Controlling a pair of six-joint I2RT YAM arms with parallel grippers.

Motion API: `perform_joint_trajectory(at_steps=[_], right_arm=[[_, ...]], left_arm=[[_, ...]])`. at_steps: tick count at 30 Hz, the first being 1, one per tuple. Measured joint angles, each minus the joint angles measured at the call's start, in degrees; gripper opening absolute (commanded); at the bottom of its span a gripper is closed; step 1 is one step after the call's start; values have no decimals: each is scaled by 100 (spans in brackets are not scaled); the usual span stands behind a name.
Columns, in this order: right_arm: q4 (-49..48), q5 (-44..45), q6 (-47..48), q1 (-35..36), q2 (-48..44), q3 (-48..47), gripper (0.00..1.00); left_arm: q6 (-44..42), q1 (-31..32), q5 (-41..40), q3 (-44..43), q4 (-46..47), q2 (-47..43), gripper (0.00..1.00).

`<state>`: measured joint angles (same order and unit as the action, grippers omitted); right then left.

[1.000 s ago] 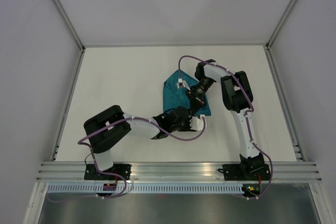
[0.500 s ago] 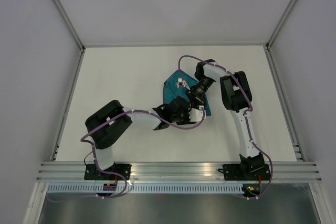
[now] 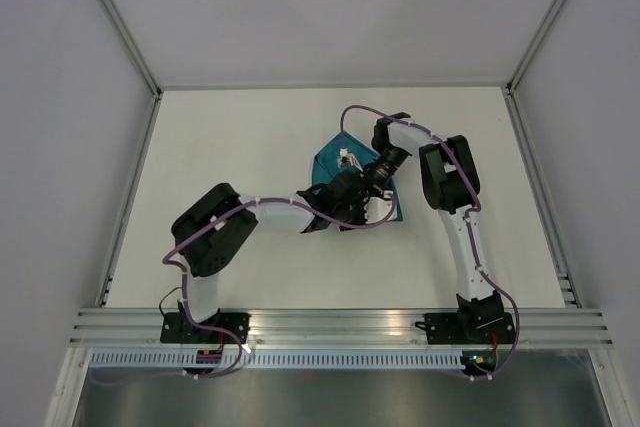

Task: Fold the napkin, place the utensils inside, and roll it up
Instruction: Roll the napkin with the utensil

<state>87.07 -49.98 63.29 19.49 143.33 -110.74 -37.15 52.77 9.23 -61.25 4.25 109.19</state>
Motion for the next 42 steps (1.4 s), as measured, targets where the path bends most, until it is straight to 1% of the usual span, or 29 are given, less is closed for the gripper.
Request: perform_joint_trajectory(at_steps=[2,6,8,9,10,11,12,13,14,15,16,18,19,22,28,35,39,42], right_arm=[[2,7,-4,0,0,0,15],[42,57,-7,0,0,0,19],[83,98,-9,-7,0,0,22],[125,118,-4,-15,0,0,24],[151,144,-7,-22,0,0,28],[179,153,-7,-28,0,0,31],[203,160,-9,-35,0,2,33],[229,160,-9,-44,0,2,40],[260,157,-15,-52,0,0,43],[317,151,-24,-63,0,0,46],[361,136,-31,-72,0,0,52],[450,90,-59,-103,-4,0,57],[455,72,-103,-120,-15,0,62],[450,55,-229,-166,-83,2,67],[101,92,-487,-317,-306,9,70],[-1185,83,-922,-796,-837,157,71],[-1818,50,-1169,-1187,-1333,490,71],[-2334,37,-1314,-1469,-1939,1036,70]], left_arm=[[20,-31,70,-101,-138,50,43],[94,-92,286,-330,-420,164,35],[160,-116,420,-518,-658,254,28],[199,-133,525,-629,-796,308,22],[236,-151,616,-719,-894,356,18],[264,-164,699,-807,-1003,402,12],[297,-173,752,-861,-1071,424,9],[310,-179,817,-905,-1147,448,5],[323,-181,876,-933,-1193,457,2],[332,-186,920,-946,-1224,466,2],[345,-186,938,-962,-1246,468,2],[387,-201,992,-966,-1261,472,2],[420,-214,1029,-975,-1263,479,2],[520,-262,1156,-1001,-1268,505,2],[732,-356,1556,-1097,-1318,588,2],[1080,-553,2597,-1425,-1744,844,2],[1316,-697,3191,-1668,-2105,1056,2],[1506,-802,3534,-1884,-2404,1231,2]])
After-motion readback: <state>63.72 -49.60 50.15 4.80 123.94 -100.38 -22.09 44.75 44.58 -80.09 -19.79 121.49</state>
